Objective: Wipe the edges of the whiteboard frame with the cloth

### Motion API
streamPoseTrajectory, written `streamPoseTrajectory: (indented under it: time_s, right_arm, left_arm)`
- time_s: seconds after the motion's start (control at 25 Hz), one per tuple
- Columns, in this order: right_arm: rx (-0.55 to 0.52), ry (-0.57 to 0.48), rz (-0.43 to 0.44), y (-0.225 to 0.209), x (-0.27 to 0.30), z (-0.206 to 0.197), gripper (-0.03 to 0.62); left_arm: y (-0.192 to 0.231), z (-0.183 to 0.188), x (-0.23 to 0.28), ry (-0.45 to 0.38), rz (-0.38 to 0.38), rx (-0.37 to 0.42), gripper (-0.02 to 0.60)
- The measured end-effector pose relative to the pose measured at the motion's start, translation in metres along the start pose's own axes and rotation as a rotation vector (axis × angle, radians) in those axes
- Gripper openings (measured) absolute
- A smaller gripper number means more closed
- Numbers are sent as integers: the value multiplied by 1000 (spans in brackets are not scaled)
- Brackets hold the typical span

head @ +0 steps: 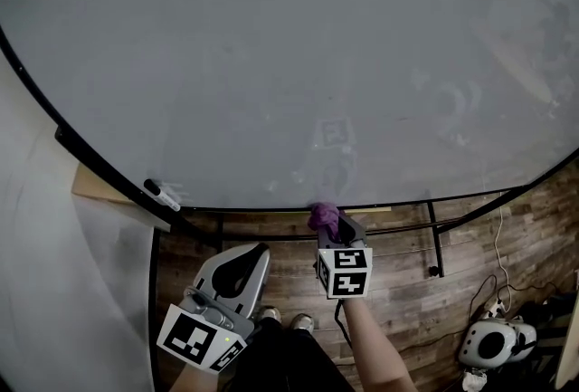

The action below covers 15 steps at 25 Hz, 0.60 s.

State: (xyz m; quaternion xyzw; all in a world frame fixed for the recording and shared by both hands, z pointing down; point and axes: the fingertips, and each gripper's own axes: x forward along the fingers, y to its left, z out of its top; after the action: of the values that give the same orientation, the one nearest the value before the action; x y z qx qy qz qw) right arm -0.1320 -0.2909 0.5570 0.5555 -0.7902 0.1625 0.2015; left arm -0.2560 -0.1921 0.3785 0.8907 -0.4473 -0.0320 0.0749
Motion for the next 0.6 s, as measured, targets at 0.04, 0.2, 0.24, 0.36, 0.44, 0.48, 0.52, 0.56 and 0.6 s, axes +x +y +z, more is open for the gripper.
streamPoseTrajectory:
  time_s: [0.04, 0.2, 0.24, 0.36, 0.44, 0.48, 0.52, 0.56, 0.6]
  right_arm:
    - [3, 3, -6, 0, 0, 0, 92]
    - [5, 10, -34, 2, 3, -2, 92]
    - [6, 12, -42, 2, 3, -3, 92]
    - [21, 12, -58, 1, 4, -4, 92]
    - [29, 7, -62, 2, 4, -3, 92]
    - [29, 6, -61, 3, 4, -3, 92]
    - [26, 6, -58, 3, 4, -3, 92]
    - [20, 7, -53, 3, 4, -3, 92]
    - [13, 7, -47, 3, 4, -2, 92]
  left_arm:
    - [1, 1, 2, 0, -13, 0, 17]
    - [8, 4, 6, -6, -63, 0, 17]
    - [10, 4, 6, -7, -74, 0, 17]
    - [13, 4, 8, -4, -99, 5, 17]
    - [16, 3, 9, 2, -108, 10, 17]
    - [16, 2, 9, 5, -110, 11, 17]
    - [16, 1, 10, 7, -109, 11, 17]
    - [15, 1, 12, 9, -108, 10, 17]
    - [14, 1, 14, 9, -105, 9, 17]
